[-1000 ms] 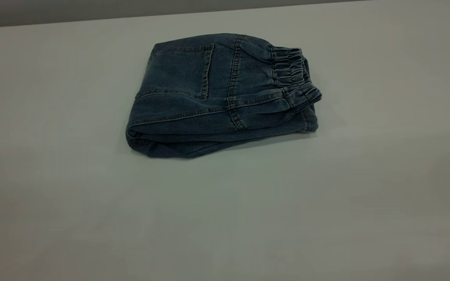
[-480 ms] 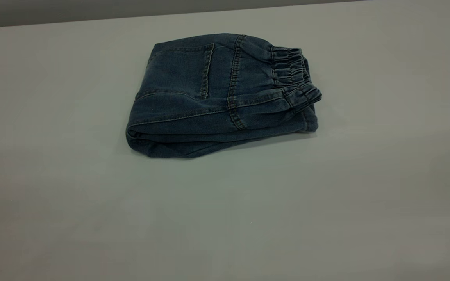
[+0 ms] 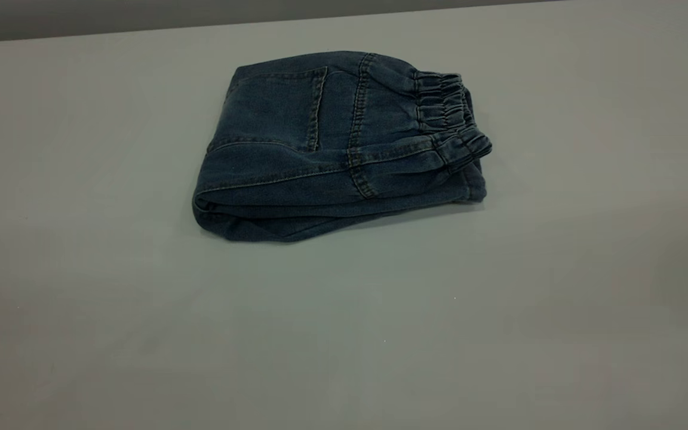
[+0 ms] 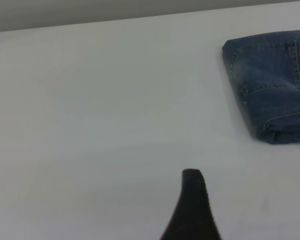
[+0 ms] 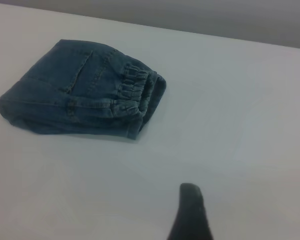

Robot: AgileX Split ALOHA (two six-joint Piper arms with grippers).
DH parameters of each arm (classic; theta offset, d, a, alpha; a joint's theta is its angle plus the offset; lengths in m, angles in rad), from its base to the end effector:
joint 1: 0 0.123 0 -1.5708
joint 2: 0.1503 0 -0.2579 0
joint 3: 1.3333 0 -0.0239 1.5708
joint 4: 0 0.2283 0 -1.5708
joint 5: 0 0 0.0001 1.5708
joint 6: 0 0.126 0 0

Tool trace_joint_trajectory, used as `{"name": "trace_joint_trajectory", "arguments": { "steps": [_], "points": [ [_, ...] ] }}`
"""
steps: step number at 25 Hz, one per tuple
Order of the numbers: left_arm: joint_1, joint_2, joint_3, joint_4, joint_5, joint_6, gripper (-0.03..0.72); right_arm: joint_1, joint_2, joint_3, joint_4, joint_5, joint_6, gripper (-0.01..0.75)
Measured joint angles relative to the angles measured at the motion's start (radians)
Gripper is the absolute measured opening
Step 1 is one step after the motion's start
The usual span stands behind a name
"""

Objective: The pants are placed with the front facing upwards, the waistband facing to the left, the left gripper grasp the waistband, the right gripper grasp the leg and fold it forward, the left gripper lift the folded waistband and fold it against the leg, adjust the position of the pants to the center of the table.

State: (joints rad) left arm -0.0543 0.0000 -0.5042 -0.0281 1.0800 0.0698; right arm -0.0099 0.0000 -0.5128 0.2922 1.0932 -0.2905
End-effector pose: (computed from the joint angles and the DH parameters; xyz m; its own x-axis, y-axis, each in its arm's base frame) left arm 0.0322 -0.0049 0.2495 -0.4635 0.0818 -0.8823 0.1025 0.9940 0.0383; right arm 0.0285 0.0320 0.2544 -0.4190 -0.1433 -0.8966 -0.2851 0.9583 -0.0199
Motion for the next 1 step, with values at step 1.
{"name": "trace_joint_trajectory", "arguments": {
  "steps": [1],
  "points": [
    [0.000,0.000,0.000,0.000,0.000,0.000,0.519,0.000,0.000,0.000,0.000,0.000,0.000,0.459]
  ]
}}
